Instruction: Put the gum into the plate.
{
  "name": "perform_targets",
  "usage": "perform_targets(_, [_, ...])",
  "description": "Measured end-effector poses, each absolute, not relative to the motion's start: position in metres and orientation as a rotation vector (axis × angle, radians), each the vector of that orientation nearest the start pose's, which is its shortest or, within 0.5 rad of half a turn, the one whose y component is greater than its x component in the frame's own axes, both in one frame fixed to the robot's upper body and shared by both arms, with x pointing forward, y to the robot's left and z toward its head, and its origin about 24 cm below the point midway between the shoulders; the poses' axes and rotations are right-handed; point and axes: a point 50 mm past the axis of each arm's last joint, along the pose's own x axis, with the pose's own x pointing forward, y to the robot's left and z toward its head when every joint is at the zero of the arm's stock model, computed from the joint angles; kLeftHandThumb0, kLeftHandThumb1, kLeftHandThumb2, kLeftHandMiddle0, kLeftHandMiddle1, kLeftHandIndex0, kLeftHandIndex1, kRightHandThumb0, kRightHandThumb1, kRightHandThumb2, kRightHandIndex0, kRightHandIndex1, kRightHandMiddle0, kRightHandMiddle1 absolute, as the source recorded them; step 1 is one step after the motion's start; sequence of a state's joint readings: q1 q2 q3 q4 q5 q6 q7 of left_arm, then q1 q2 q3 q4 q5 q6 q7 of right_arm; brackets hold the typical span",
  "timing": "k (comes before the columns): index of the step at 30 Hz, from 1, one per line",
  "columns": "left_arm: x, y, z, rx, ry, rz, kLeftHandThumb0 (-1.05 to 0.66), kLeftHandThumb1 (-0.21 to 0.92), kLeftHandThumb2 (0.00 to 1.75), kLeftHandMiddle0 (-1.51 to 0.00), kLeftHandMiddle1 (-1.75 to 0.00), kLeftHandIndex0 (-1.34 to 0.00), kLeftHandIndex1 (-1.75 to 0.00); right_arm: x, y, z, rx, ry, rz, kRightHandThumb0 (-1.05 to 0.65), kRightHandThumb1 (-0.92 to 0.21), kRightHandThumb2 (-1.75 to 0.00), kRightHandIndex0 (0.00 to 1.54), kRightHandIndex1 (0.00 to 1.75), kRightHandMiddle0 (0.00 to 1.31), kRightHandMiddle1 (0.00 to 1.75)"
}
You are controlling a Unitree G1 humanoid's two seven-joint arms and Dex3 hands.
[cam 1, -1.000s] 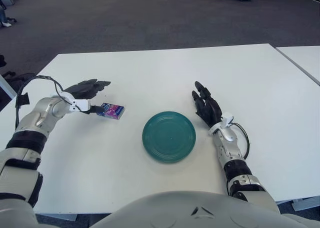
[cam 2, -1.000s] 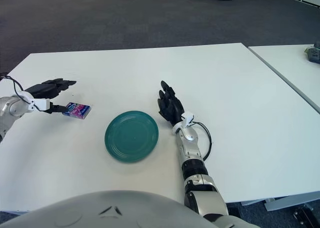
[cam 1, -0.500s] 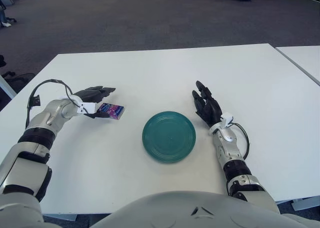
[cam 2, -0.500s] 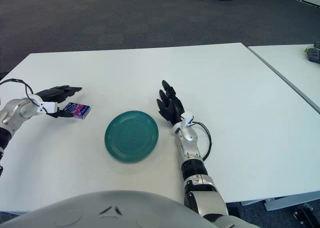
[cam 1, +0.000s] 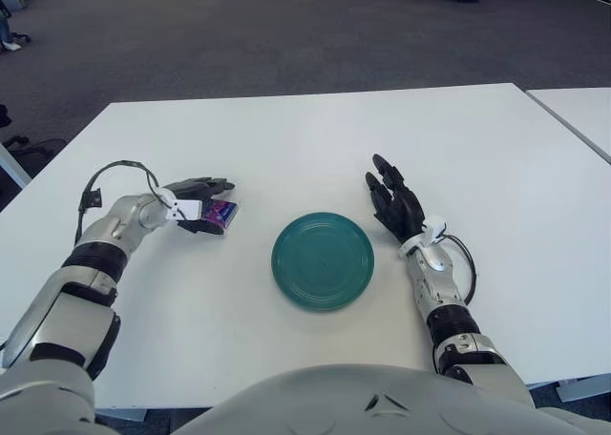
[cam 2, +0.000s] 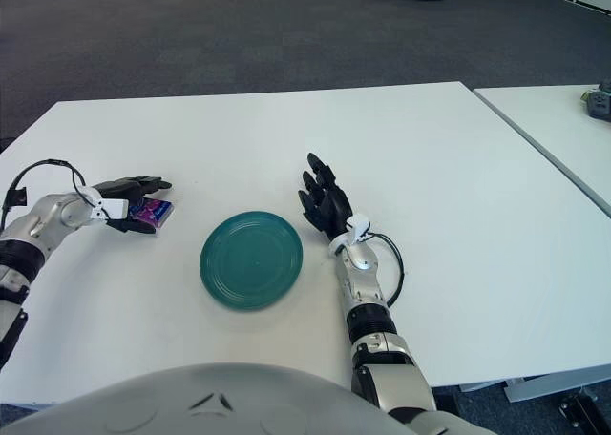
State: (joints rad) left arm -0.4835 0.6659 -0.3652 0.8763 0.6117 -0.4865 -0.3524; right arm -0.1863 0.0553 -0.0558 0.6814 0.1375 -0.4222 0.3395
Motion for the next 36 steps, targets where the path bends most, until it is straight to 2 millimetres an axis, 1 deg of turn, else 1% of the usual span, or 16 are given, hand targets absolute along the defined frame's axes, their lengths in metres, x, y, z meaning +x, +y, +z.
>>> perform_targets(4, [0.301, 0.252, 0.015, 1.298, 0.309, -0.754, -1.05, 0.92, 0.13, 0.0, 0.0, 0.0, -0.7, 0.264, -0.12, -0.024, 0.195, 0.054, 0.29, -0.8, -0.92, -0.45, 0.13, 0.0, 0.0, 0.27])
perform_targets(13, [0.302, 0.25, 0.014, 1.307, 0.312, -0.77, -1.05, 0.92, 0.11, -0.03, -0.01, 0.0, -0.84, 0.265, -0.121, -0.025, 0.199, 0.056, 0.299, -0.79, -0.92, -0.47, 0.11, 0.0, 0.0, 0.26])
perform_targets(16, [0.304, 0.248, 0.012, 1.323, 0.32, -0.778, -1.0, 0.88, 0.08, -0.11, -0.05, 0.0, -0.85, 0.264, -0.121, -0.025, 0.202, 0.059, 0.298, -0.79, -0.92, -0.46, 0.11, 0.0, 0.0, 0.26])
perform_targets(19, [0.307, 0.244, 0.008, 1.338, 0.317, -0.767, -0.96, 0.86, 0.06, -0.14, -0.07, 0.0, -0.87, 0.264, -0.122, -0.027, 0.203, 0.064, 0.295, -0.79, -0.92, -0.45, 0.1, 0.0, 0.0, 0.25])
perform_targets(22, [0.309, 0.242, 0.002, 1.349, 0.317, -0.749, -0.86, 0.82, 0.04, -0.17, -0.12, 0.0, -0.95, 0.264, -0.122, -0.027, 0.202, 0.067, 0.292, -0.78, -0.92, -0.46, 0.1, 0.0, 0.0, 0.24])
perform_targets(24, [0.309, 0.241, 0.0, 1.358, 0.31, -0.736, -0.72, 0.78, 0.04, -0.08, -0.42, -0.02, -1.01, 0.264, -0.122, -0.027, 0.201, 0.068, 0.291, -0.78, -0.92, -0.46, 0.1, 0.0, 0.0, 0.24])
perform_targets(25, [0.309, 0.241, 0.0, 1.367, 0.305, -0.731, -0.69, 0.77, 0.04, -0.06, -0.48, -0.02, -1.02, 0.264, -0.122, -0.027, 0.201, 0.068, 0.29, -0.78, -0.92, -0.46, 0.1, 0.0, 0.0, 0.24])
perform_targets(26, [0.309, 0.24, -0.001, 1.376, 0.3, -0.728, -0.63, 0.76, 0.05, -0.04, -0.63, -0.04, -1.07, 0.264, -0.122, -0.027, 0.201, 0.068, 0.289, -0.78, -0.92, -0.46, 0.1, 0.0, 0.0, 0.24])
perform_targets(28, [0.31, 0.241, -0.003, 1.393, 0.29, -0.716, -0.55, 0.73, 0.09, -0.02, -0.82, -0.06, -1.13, 0.264, -0.122, -0.027, 0.201, 0.069, 0.288, -0.79, -0.92, -0.46, 0.1, 0.0, 0.0, 0.24])
perform_targets(30, [0.309, 0.242, -0.005, 1.406, 0.291, -0.707, -0.45, 0.54, 0.46, -0.01, -1.09, -0.08, -1.25, 0.264, -0.122, -0.027, 0.203, 0.068, 0.288, -0.8, -0.92, -0.46, 0.11, 0.0, 0.0, 0.24])
perform_targets(31, [0.309, 0.243, -0.005, 1.416, 0.289, -0.702, -0.43, 0.5, 0.53, -0.01, -1.14, -0.08, -1.28, 0.264, -0.123, -0.027, 0.206, 0.069, 0.289, -0.8, -0.92, -0.47, 0.11, 0.0, 0.0, 0.24])
perform_targets(32, [0.309, 0.243, -0.006, 1.423, 0.287, -0.695, -0.39, 0.44, 0.65, 0.0, -1.24, -0.08, -1.33, 0.264, -0.123, -0.027, 0.209, 0.07, 0.289, -0.8, -0.92, -0.48, 0.11, 0.0, 0.0, 0.25])
perform_targets(33, [0.309, 0.244, -0.006, 1.428, 0.285, -0.687, -0.36, 0.4, 0.73, 0.0, -1.3, -0.08, -1.36, 0.264, -0.123, -0.027, 0.211, 0.07, 0.29, -0.81, -0.92, -0.48, 0.11, 0.0, 0.0, 0.25])
perform_targets(34, [0.309, 0.245, -0.006, 1.433, 0.282, -0.679, -0.3, 0.39, 0.79, 0.0, -1.35, -0.08, -1.38, 0.264, -0.123, -0.027, 0.212, 0.071, 0.289, -0.8, -0.92, -0.49, 0.11, 0.0, 0.0, 0.26])
perform_targets(36, [0.309, 0.246, -0.007, 1.438, 0.281, -0.662, -0.15, 0.35, 0.98, 0.0, -1.52, -0.04, -1.47, 0.265, -0.124, -0.027, 0.213, 0.072, 0.287, -0.8, -0.92, -0.54, 0.11, 0.0, 0.0, 0.28])
